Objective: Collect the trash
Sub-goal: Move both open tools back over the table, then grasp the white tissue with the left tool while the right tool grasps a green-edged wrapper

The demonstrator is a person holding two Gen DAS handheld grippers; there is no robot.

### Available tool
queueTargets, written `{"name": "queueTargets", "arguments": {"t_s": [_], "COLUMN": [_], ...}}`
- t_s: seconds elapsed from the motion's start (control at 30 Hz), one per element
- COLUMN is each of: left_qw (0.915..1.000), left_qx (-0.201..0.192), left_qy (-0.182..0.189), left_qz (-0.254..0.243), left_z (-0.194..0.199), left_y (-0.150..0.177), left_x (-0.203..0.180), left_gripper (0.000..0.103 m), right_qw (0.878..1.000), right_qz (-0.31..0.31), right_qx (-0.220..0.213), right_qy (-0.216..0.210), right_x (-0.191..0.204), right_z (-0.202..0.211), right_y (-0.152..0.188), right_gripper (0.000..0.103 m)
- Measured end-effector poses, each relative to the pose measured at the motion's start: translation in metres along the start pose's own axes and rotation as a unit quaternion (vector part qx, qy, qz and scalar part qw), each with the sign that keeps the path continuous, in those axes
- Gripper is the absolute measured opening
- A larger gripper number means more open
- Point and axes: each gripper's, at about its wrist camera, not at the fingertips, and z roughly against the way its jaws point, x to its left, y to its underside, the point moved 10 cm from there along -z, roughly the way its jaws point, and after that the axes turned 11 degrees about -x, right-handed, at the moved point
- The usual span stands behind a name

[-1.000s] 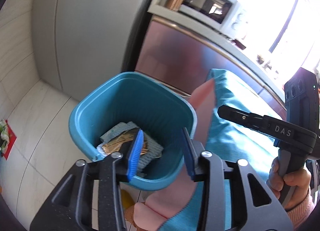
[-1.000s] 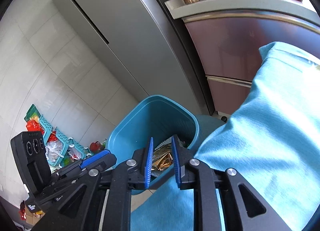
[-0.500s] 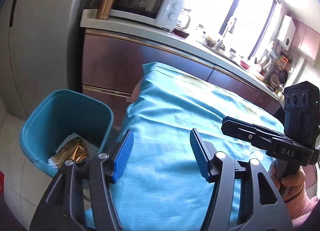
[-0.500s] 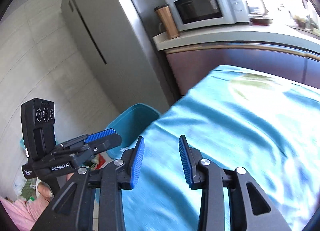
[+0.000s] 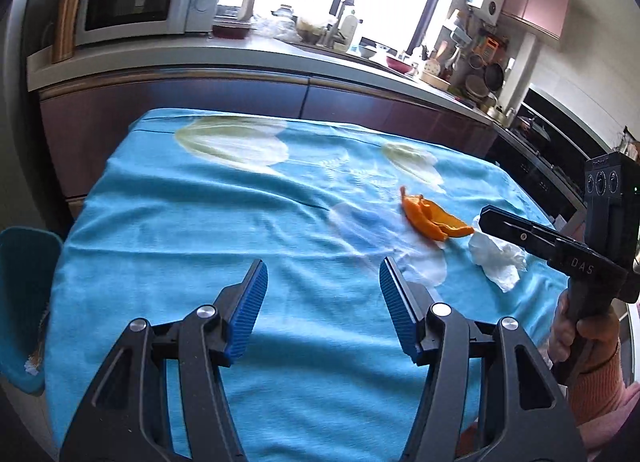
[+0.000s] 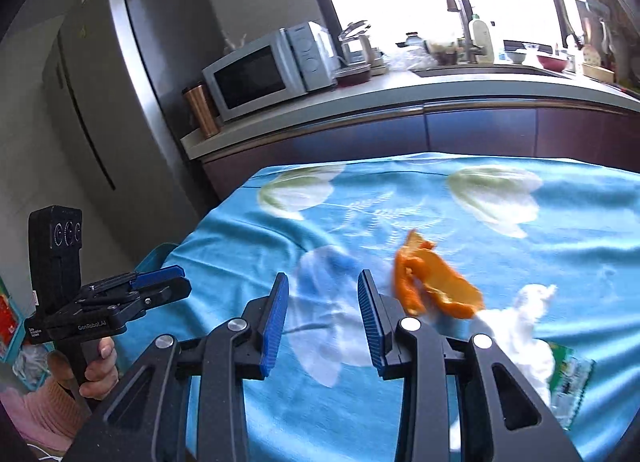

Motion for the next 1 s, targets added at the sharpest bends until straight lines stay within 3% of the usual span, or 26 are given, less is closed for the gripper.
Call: {"name": "queueTargets", "arguments": {"t_s": [0.2,0.4,0.63,0.8,0.93,1.0], "left_qw": [0.9963,0.9842,0.9698,0.9676,0.9658,0.9665], "left_qx": [0.035,0.075,0.117,0.14,0.169,0.169], "left_qy": [0.071,0.144,0.194,0.185,0.178,0.177], "left_qz": [-0.034,-0.07,-0.09,-0.1,-0.082,-0.076], "left_z": [-0.029,-0.054,-0.086,-0.112,-0.131,-0.136], "left_y": [0.01,0.03,0.05,0.063,0.072,0.073], "left_x": [-0.068,-0.144,-0.205,-0.222,-0.224,-0.224], "left_gripper": [0.058,0.064,0.071,0.07,0.052,0.048], "right_qw": [0.996,0.986,0.979,0.977,0.976,0.976], "right_qz": [-0.044,-0.103,-0.166,-0.193,-0.205,-0.208], "right_qx": [-0.027,-0.033,-0.019,-0.01,-0.009,-0.009], "right_qy": [0.071,0.128,0.119,0.09,0.074,0.069], "right_x": [-0.073,-0.136,-0.162,-0.163,-0.161,-0.161], "right_z": [0.039,0.067,0.075,0.068,0.062,0.062], "right_y": [0.0,0.018,0.049,0.061,0.064,0.065], "right_gripper": [0.034,0.034,0.039,0.04,0.04,0.038]}}
